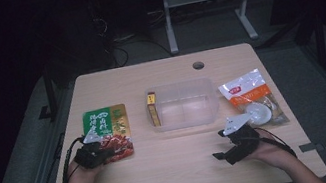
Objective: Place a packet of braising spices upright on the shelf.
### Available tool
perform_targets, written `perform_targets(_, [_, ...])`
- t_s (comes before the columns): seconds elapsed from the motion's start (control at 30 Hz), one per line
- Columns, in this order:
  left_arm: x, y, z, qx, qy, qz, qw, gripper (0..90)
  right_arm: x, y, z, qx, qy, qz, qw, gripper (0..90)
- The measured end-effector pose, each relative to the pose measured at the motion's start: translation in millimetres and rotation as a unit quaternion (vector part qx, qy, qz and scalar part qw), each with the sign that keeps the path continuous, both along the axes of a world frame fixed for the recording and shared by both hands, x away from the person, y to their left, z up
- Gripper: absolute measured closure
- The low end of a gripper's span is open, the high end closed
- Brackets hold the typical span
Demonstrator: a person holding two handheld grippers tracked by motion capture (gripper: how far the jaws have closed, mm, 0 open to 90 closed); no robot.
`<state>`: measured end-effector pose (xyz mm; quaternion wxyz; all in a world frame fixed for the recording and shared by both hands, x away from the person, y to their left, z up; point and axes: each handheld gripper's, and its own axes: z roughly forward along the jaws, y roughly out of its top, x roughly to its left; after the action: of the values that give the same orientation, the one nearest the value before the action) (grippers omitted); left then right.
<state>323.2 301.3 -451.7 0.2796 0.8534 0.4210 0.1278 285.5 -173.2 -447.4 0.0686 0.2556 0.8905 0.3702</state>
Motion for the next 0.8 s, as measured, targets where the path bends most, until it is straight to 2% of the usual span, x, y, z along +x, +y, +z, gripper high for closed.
perform_targets(0.03, [0.3, 3.1, 0.5, 0.005, -0.001, 0.000, 1.0000, 90.0, 0.0, 0.0, 0.0, 0.000, 0.000, 0.000, 1.0000, 19.0])
perform_targets(0.23, [7.5, 19.7, 5.1, -0.007, 0.002, 0.033, 0.9994, 89.9, 0.5, 0.0, -0.2, 0.001, 0.000, 0.000, 1.0000, 19.0])
perform_targets(0.27, [11.6, 20.6, 7.8, -0.020, -0.005, 0.041, 0.9990, 89.9, 0.5, 0.0, -0.3, 0.001, 0.000, 0.000, 1.0000, 19.0])
perform_targets(0.37, [25.0, 19.1, 16.4, -0.023, -0.027, 0.051, 0.9981, 89.9, 1.7, 0.0, -1.1, 0.001, 0.001, 0.000, 1.0000, 19.0])
perform_targets(0.47, [44.7, 15.9, 21.3, -0.020, -0.045, 0.060, 0.9970, 89.9, 2.4, 0.0, -1.8, 0.001, 0.002, 0.001, 1.0000, 19.0])
perform_targets(0.6, [75.0, 12.4, 19.7, -0.016, -0.055, 0.078, 0.9953, 89.9, 2.5, 0.2, -2.2, 0.002, 0.005, 0.002, 1.0000, 19.0])
perform_targets(0.73, [107.8, 9.9, 14.3, -0.031, -0.056, 0.100, 0.9929, 89.9, 4.3, 0.7, -4.2, 0.001, 0.008, 0.004, 1.0000, 19.0])
perform_targets(0.8, [122.2, 6.8, 10.0, -0.043, -0.054, 0.100, 0.9926, 89.9, 4.7, 1.0, -4.8, 0.001, 0.010, 0.005, 0.9999, 19.0])
